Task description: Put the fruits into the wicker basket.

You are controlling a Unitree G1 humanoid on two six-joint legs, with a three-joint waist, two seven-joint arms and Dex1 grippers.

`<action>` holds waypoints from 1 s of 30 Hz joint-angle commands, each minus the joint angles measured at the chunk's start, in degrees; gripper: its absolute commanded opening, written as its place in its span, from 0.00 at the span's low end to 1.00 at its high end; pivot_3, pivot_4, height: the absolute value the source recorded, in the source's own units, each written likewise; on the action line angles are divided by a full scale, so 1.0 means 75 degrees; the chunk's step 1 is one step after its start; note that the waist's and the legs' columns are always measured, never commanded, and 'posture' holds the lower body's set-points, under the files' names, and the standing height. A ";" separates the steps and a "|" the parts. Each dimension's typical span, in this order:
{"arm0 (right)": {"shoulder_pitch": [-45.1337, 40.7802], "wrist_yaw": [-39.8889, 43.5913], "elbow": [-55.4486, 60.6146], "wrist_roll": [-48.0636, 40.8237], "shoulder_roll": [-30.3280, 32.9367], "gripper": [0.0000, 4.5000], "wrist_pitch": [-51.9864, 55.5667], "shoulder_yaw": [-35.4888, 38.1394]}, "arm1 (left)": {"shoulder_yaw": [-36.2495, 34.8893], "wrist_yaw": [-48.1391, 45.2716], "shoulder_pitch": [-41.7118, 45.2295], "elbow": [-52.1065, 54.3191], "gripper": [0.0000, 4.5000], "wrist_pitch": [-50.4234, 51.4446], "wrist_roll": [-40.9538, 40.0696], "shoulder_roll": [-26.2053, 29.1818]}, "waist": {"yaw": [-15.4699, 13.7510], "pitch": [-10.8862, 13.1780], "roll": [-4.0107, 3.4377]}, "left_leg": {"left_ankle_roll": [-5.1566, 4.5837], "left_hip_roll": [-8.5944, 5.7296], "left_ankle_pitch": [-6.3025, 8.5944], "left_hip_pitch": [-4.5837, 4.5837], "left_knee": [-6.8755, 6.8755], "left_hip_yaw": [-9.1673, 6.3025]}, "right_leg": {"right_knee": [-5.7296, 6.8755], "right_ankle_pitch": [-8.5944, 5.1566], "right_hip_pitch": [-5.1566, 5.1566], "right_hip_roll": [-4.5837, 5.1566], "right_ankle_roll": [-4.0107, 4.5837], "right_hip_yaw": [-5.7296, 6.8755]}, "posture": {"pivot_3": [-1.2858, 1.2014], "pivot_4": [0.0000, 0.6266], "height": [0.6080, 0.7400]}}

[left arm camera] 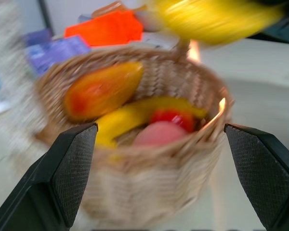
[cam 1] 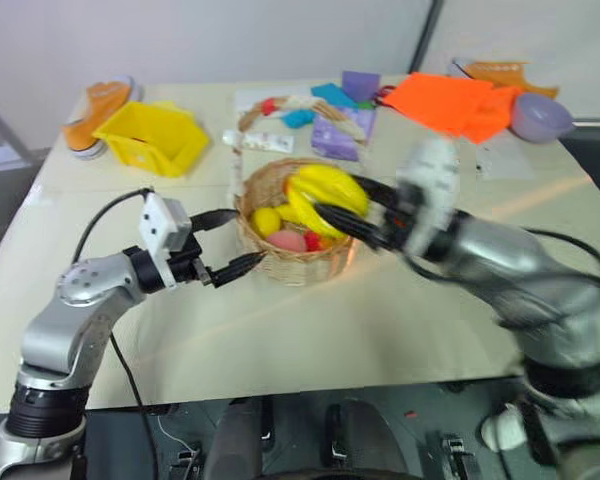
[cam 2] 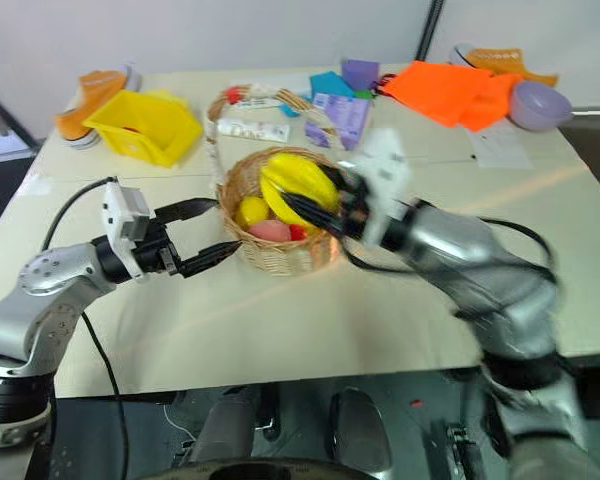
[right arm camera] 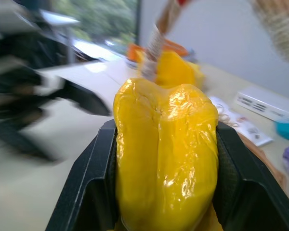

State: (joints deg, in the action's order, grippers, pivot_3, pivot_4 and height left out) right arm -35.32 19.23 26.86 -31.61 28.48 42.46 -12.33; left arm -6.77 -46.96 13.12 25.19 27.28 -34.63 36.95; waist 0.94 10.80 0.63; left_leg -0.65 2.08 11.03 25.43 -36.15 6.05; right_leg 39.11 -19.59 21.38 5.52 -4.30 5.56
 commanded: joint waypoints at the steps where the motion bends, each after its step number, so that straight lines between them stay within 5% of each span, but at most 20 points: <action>1: -0.0151 0.0015 0.0094 0.0524 -0.0237 0.78 -0.0162 -0.0199 | -0.0210 0.0214 -0.0086 0.0344 1.00 0.0110 -0.0145 0.0030 | -0.0065 0.0000 -0.0001 | 0.0003 0.0000 -0.0002 0.0003 0.0000 -0.0001 | 0.0000 0.0000 -0.0001 0.0000 0.0000 0.0002 | 0.52 0.24 0.87; 3: -0.0037 0.0185 0.0371 0.0653 -0.0155 0.99 -0.0266 -0.0181 | -0.0202 0.0293 -0.0099 0.0422 1.00 0.0164 -0.0181 0.0021 | -0.0064 0.0001 0.0001 | -0.0002 -0.0008 0.0001 0.0010 -0.0001 0.0000 | -0.0001 0.0000 -0.0001 0.0005 -0.0001 0.0002 | 0.52 0.24 0.87; 6: 0.0242 0.0656 0.0903 0.0421 0.0113 0.99 -0.0403 0.0267 | -0.0137 0.0370 -0.0072 0.0465 1.00 0.0210 -0.0206 -0.0005 | -0.0055 0.0002 0.0002 | -0.0012 -0.0016 0.0008 0.0011 -0.0004 0.0000 | -0.0006 0.0001 -0.0005 0.0012 -0.0003 0.0002 | 0.52 0.24 0.87; 13: 0.1242 0.1588 0.1972 -0.2183 0.1017 0.99 0.0267 0.2676 | -0.0012 0.0280 0.0078 0.0349 1.00 0.0259 -0.0237 -0.0046 | -0.0030 0.0002 0.0003 | -0.0049 -0.0012 0.0030 -0.0004 -0.0002 -0.0008 | -0.0007 0.0001 -0.0019 0.0009 -0.0004 0.0002 | 0.52 0.24 0.87; 17: 0.1430 0.1075 0.1343 -0.1180 0.1291 0.99 0.0263 0.2554 | 0.0183 0.0203 0.0277 0.0225 1.00 0.0247 -0.0199 -0.0169 | -0.0011 0.0002 0.0003 | -0.0049 -0.0008 0.0030 -0.0010 -0.0001 -0.0007 | -0.0006 0.0001 -0.0019 0.0006 -0.0003 0.0002 | 0.52 0.24 0.87; 21: 0.1048 0.0435 0.0221 -0.0100 0.0721 0.99 -0.0230 0.2045 | 0.0271 0.0201 0.0357 0.0181 1.00 0.0222 -0.0163 -0.0259 | -0.0015 0.0001 0.0002 | -0.0047 -0.0009 0.0028 -0.0009 -0.0002 -0.0004 | -0.0004 0.0001 -0.0014 0.0004 -0.0003 0.0001 | 0.52 0.24 0.87; 24: 0.0667 0.0179 -0.0748 0.0459 0.0234 0.82 -0.0644 0.1914 | 0.0323 0.0205 0.0350 0.0201 1.00 0.0194 -0.0120 -0.0301 | -0.0023 0.0002 0.0002 | -0.0029 -0.0009 0.0017 -0.0007 -0.0002 -0.0001 | -0.0003 0.0001 -0.0011 0.0003 -0.0003 0.0000 | 0.52 0.24 0.87; 30: 0.0753 0.0419 -0.0788 0.0441 0.0054 0.13 -0.0795 0.2138 | 0.0284 0.0308 0.0258 0.0305 1.00 0.0165 -0.0131 -0.0324 | -0.0043 0.0002 0.0002 | -0.0007 -0.0014 0.0004 0.0002 -0.0001 0.0000 | -0.0004 0.0001 -0.0010 0.0007 -0.0004 0.0001 | 0.52 0.24 0.87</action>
State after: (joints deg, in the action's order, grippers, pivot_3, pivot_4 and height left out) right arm -29.39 21.98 18.85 -27.91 28.94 38.23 1.35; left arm -3.62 -44.83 15.33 25.72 29.58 -35.50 34.64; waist 0.62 10.81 0.65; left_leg -0.71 1.98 11.06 25.44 -36.16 6.05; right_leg 39.08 -19.58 21.30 5.57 -4.33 5.57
